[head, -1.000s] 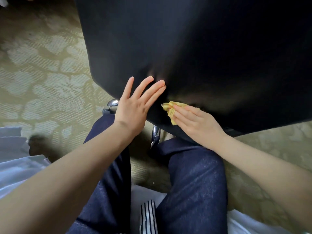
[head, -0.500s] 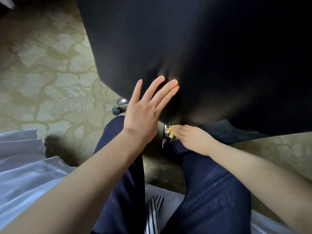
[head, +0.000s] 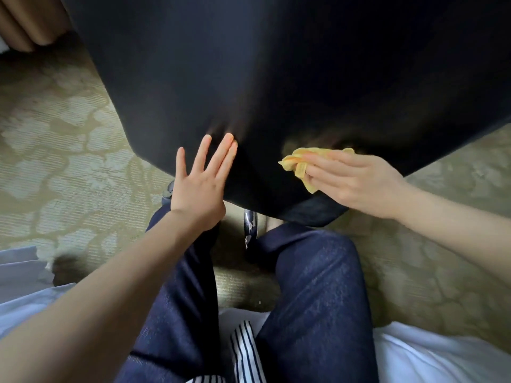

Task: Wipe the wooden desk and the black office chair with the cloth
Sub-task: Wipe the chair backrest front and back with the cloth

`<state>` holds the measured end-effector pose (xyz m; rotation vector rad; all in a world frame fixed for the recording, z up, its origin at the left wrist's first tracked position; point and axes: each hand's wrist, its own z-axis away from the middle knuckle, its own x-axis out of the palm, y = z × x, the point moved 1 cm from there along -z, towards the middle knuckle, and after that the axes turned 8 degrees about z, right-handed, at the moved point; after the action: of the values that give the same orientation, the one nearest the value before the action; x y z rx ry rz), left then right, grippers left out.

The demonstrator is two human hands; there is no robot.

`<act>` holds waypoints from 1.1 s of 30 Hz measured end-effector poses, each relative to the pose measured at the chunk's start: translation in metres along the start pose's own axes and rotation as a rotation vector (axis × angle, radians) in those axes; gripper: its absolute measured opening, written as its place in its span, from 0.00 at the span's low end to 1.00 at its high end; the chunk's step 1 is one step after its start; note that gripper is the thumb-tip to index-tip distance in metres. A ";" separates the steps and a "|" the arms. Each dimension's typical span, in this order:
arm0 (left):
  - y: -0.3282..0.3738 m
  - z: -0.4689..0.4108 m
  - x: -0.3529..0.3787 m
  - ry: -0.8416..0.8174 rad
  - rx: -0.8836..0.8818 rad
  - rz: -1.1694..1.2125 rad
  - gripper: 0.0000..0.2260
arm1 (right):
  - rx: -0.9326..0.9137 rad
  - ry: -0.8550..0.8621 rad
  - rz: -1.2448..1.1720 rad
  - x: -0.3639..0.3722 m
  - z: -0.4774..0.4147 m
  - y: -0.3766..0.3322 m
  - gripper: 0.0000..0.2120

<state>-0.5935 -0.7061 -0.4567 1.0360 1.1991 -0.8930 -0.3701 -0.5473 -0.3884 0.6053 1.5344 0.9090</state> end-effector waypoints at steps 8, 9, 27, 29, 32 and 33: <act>0.001 -0.004 0.005 -0.015 0.010 0.082 0.46 | 0.251 0.184 -0.050 -0.007 -0.001 -0.003 0.12; 0.003 -0.005 0.007 -0.011 0.001 0.100 0.45 | 0.257 0.179 -0.067 0.000 -0.003 -0.011 0.12; 0.009 -0.006 0.021 0.073 -0.057 0.223 0.43 | 0.537 -0.191 -0.911 0.043 -0.047 -0.143 0.17; 0.006 -0.002 0.018 0.057 -0.063 0.221 0.43 | 0.716 -0.275 -1.176 0.030 -0.052 -0.146 0.15; 0.011 0.007 0.007 0.072 -0.013 0.187 0.44 | 1.368 -0.280 -1.643 0.003 -0.052 -0.158 0.20; 0.013 0.011 0.005 0.091 0.018 0.169 0.43 | 1.666 -0.217 -1.740 -0.006 -0.053 -0.162 0.21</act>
<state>-0.5774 -0.7128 -0.4587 1.1853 1.1614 -0.7320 -0.4023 -0.6546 -0.5177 0.1563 1.5735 -1.8162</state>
